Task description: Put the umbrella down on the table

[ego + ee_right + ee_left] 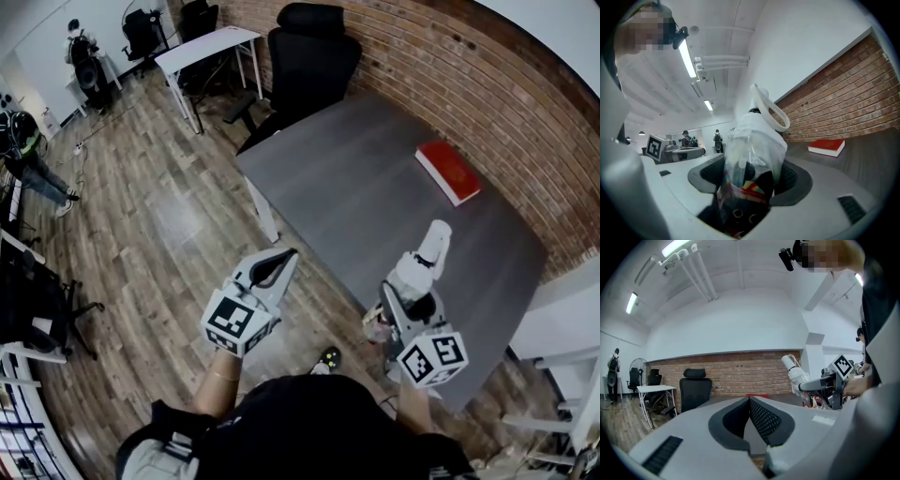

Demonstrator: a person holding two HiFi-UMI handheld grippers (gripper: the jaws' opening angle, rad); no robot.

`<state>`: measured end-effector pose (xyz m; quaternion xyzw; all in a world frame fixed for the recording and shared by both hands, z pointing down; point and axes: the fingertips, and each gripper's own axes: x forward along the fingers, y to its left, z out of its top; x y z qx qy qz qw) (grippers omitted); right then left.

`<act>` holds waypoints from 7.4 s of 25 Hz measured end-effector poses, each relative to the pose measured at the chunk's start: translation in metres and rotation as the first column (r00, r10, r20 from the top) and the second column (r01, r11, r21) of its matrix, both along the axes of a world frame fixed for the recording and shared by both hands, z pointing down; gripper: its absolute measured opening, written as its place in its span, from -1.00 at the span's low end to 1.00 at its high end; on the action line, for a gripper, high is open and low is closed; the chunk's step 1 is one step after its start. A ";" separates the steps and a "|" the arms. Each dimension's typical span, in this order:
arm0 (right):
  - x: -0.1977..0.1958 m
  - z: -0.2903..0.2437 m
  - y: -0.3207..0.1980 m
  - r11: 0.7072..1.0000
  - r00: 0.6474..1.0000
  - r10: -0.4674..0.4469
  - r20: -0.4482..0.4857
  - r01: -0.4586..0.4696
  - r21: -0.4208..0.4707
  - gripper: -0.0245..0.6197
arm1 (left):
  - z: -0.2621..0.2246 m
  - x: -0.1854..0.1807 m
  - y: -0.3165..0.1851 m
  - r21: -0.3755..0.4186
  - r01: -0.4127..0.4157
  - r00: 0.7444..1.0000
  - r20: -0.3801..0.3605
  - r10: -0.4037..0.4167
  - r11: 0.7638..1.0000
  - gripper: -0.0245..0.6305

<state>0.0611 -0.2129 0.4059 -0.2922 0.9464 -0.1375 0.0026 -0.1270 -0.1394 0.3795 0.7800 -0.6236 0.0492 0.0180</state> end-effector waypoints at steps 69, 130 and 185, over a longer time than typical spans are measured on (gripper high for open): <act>-0.060 0.090 -0.254 0.911 0.909 0.319 -0.267 -0.372 -0.177 -0.04 | 0.038 -0.027 -0.366 -0.013 -0.483 0.871 -0.106 0.479 0.876 -0.92; -0.086 0.225 -0.303 0.815 0.854 0.215 -0.473 -0.424 -0.395 -0.04 | 0.095 -0.051 -0.436 -0.095 -0.526 0.846 -0.158 0.509 0.845 -0.92; -0.081 0.265 -0.321 0.694 0.842 0.236 -0.485 -0.495 -0.522 0.00 | 0.100 -0.050 -0.432 -0.118 -0.524 0.848 -0.159 0.505 0.844 -0.92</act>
